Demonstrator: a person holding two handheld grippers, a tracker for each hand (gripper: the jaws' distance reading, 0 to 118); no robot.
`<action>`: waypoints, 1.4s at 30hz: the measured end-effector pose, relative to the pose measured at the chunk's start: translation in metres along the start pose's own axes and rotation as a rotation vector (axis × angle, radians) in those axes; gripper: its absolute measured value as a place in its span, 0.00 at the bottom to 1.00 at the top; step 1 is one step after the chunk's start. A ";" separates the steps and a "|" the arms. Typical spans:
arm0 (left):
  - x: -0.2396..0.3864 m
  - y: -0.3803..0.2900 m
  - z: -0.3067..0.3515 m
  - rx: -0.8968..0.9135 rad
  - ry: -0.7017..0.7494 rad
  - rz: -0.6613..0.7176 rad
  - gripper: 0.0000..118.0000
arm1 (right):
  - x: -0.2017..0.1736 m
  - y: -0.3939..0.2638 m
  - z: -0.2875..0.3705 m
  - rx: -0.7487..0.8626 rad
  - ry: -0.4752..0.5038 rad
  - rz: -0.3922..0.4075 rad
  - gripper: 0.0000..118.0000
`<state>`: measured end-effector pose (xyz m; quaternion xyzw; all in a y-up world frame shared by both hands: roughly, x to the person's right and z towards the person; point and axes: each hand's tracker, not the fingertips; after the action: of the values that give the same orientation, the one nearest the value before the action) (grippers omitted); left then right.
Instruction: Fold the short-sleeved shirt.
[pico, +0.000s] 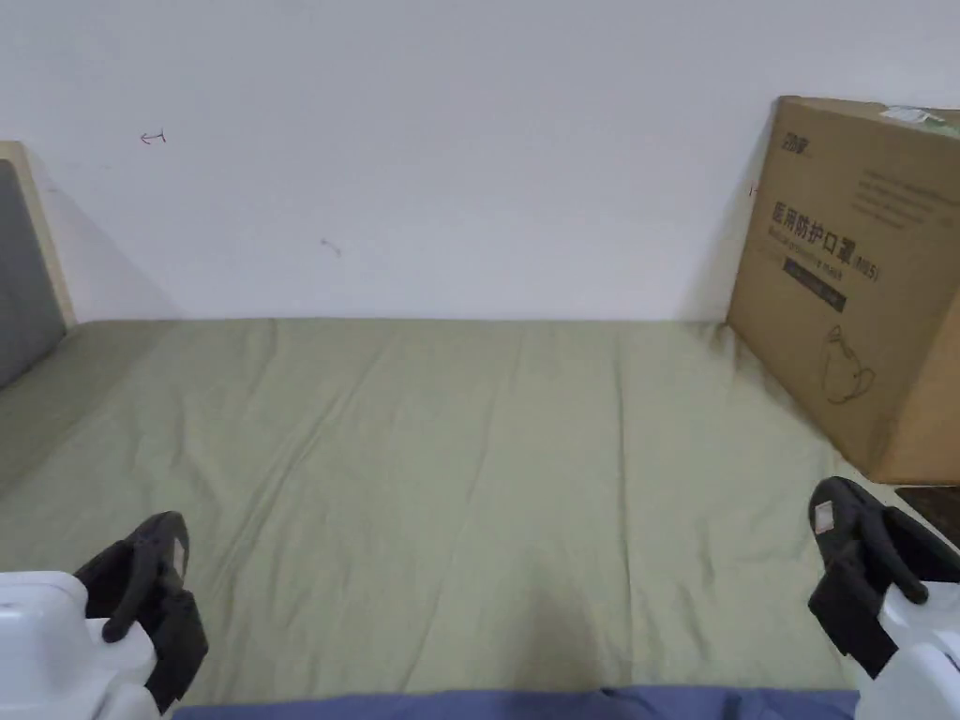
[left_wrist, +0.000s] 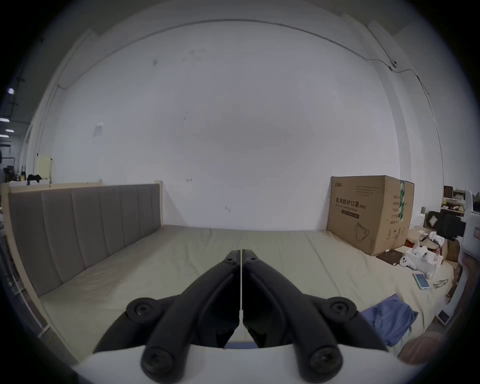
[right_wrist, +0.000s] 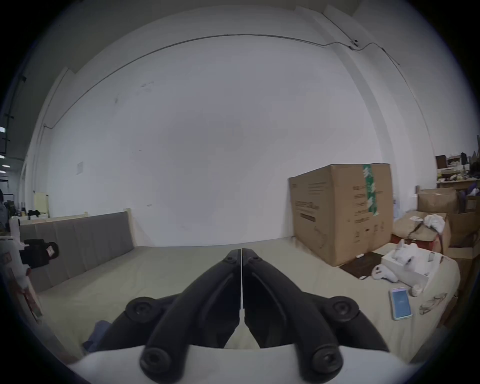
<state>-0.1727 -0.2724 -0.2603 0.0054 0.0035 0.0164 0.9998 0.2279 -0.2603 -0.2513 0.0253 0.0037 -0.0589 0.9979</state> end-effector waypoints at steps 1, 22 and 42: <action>-0.002 0.001 0.000 -0.010 -0.032 0.024 0.00 | 0.000 0.003 -0.003 -0.022 0.039 -0.017 0.00; -0.189 -0.213 -0.110 -0.974 -0.482 0.983 1.00 | -0.014 -0.017 -0.007 -0.379 0.031 -0.050 0.00; -0.100 -0.114 -0.086 -0.927 0.117 -0.376 0.05 | -0.038 -0.011 -0.015 -0.376 0.162 -0.124 0.01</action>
<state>-0.2691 -0.3888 -0.3473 -0.4409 0.0527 -0.1641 0.8808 0.1889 -0.2657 -0.2663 -0.1569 0.0964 -0.1162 0.9760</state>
